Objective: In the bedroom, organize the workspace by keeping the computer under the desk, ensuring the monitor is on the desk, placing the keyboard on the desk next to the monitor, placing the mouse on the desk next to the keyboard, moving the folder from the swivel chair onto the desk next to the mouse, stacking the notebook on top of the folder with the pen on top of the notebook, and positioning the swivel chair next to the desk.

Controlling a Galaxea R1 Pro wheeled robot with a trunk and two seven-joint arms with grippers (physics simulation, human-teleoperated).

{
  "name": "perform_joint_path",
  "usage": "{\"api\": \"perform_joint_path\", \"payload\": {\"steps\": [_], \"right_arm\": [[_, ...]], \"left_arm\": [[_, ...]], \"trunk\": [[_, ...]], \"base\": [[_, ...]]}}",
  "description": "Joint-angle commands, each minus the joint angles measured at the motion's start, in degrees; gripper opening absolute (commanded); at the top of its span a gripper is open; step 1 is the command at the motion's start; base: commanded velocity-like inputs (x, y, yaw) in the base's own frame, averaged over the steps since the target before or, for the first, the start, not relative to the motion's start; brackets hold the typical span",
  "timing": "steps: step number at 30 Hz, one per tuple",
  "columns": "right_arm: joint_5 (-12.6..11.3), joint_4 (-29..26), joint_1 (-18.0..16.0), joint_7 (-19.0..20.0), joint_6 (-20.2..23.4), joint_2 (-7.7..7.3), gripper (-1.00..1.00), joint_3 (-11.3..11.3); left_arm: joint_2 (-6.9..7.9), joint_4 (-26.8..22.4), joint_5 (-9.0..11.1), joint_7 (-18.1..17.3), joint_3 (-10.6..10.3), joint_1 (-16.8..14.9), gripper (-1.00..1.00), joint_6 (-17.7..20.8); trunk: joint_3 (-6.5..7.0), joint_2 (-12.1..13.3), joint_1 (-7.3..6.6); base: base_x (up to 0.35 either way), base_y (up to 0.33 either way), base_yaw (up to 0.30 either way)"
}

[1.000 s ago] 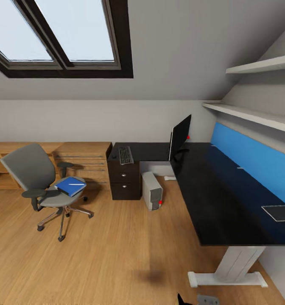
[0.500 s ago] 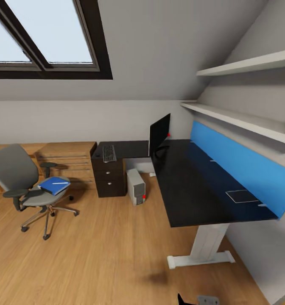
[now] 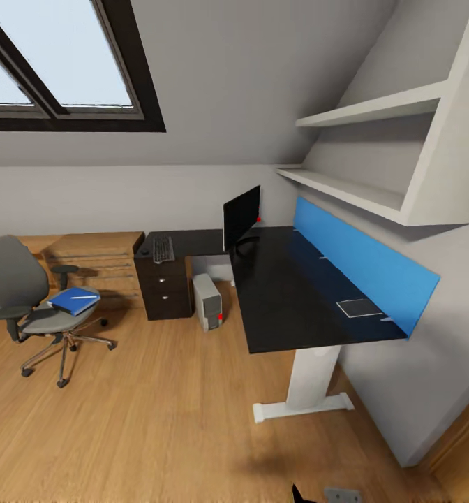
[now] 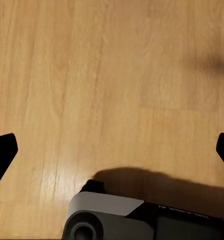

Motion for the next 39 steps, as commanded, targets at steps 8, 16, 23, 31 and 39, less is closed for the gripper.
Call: {"api": "perform_joint_path", "payload": {"steps": [8, 16, 23, 31, 39], "right_arm": [[-0.6, 1.6, -0.1, 0.2, -0.2, -0.02, 1.00, 0.4], [-0.6, 2.2, -0.1, 0.2, -0.3, -0.02, 1.00, 0.4], [-0.7, 2.1, -0.1, 0.1, -2.4, 0.04, 1.00, 0.3], [-0.9, 2.3, -0.1, 0.1, -5.4, 0.06, 1.00, 0.4], [-0.8, 2.4, -0.1, 0.1, -6.2, 0.07, 1.00, 0.3]], "left_arm": [[0.06, -0.1, 0.4, 0.5, -0.3, 0.0, 1.00, 0.2], [0.15, -0.1, 0.4, 0.5, 0.0, 0.0, 1.00, 0.1], [0.28, -0.1, 0.6, 0.5, 0.2, 0.0, 1.00, -0.3], [0.30, -0.1, 0.6, 0.5, 0.4, 0.0, 1.00, -1.8], [0.31, 0.0, 0.6, 0.5, 0.4, 0.0, 1.00, -2.1]], "trunk": [[-0.13, -0.1, 0.01], [-0.13, -0.1, 0.01], [-0.13, -0.1, 0.01], [-0.13, -0.1, 0.01], [-0.13, -0.1, 0.01]], "base": [[-0.257, -0.261, -0.002], [-0.211, -0.238, 0.000], [-0.044, -0.065, 0.000], [-0.005, -0.007, 0.000], [0.000, 0.000, 0.000]]}}
